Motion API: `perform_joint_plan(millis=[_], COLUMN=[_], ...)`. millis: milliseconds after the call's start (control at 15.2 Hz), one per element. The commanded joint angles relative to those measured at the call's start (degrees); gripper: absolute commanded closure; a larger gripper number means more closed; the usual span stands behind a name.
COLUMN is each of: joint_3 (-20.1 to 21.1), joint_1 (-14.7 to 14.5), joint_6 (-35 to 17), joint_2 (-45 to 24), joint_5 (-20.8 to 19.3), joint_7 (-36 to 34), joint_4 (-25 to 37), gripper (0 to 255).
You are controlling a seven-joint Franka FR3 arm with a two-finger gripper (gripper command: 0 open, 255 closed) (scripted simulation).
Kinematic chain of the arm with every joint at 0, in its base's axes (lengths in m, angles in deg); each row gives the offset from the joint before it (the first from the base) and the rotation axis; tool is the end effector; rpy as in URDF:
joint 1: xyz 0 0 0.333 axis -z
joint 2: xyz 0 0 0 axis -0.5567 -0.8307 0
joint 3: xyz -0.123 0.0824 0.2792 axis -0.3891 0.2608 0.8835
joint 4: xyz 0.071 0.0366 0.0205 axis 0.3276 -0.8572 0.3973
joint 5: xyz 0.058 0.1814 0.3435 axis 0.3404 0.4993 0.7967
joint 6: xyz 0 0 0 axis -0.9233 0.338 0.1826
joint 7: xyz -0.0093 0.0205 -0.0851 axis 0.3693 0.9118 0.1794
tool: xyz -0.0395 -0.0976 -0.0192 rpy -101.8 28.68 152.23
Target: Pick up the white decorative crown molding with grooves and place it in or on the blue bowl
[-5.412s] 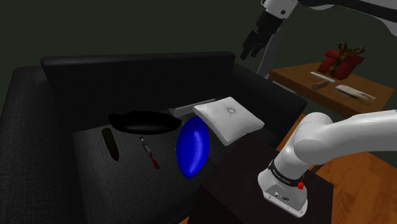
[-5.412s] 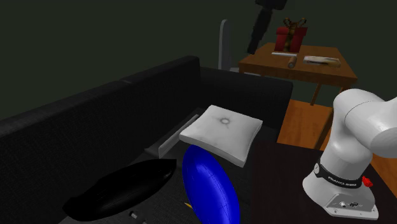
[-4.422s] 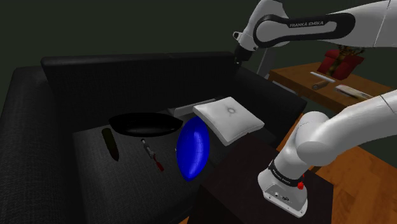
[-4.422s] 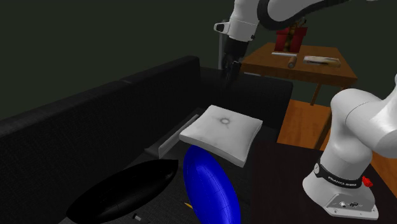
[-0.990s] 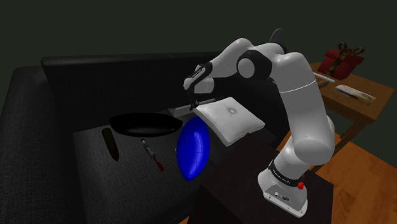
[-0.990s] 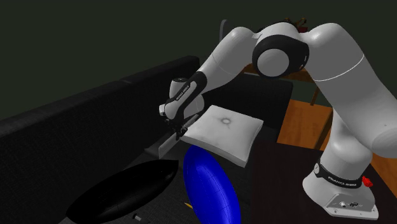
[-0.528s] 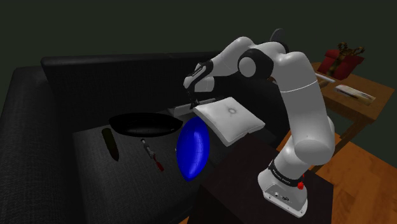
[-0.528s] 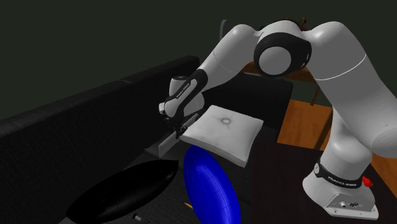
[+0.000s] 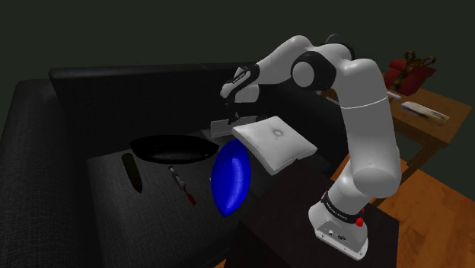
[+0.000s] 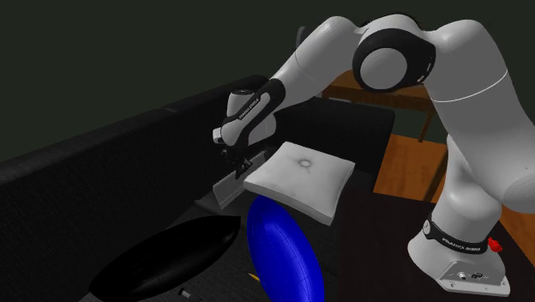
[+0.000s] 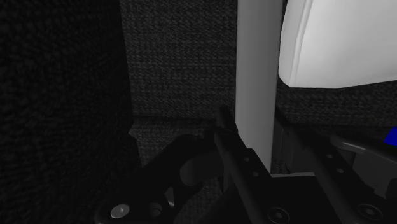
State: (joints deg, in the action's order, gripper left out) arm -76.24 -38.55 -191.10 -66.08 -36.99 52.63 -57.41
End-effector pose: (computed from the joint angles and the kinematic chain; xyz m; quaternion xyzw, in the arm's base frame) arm 0.6529 -0.1443 0.2072 0.7836 0.6156 0.0591 0.0593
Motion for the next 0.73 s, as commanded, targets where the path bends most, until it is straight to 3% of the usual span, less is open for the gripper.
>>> perform_joint_plan(millis=[0,660], joint_3=[-0.52,-2.77], joint_1=[-0.36,-1.96], joint_6=[1.02,6.08], joint_2=[1.18,6.41], joint_5=[-0.51,-3.12], joint_7=[-0.37,-2.22], joint_4=[-0.16,-0.26], gripper=[255,255])
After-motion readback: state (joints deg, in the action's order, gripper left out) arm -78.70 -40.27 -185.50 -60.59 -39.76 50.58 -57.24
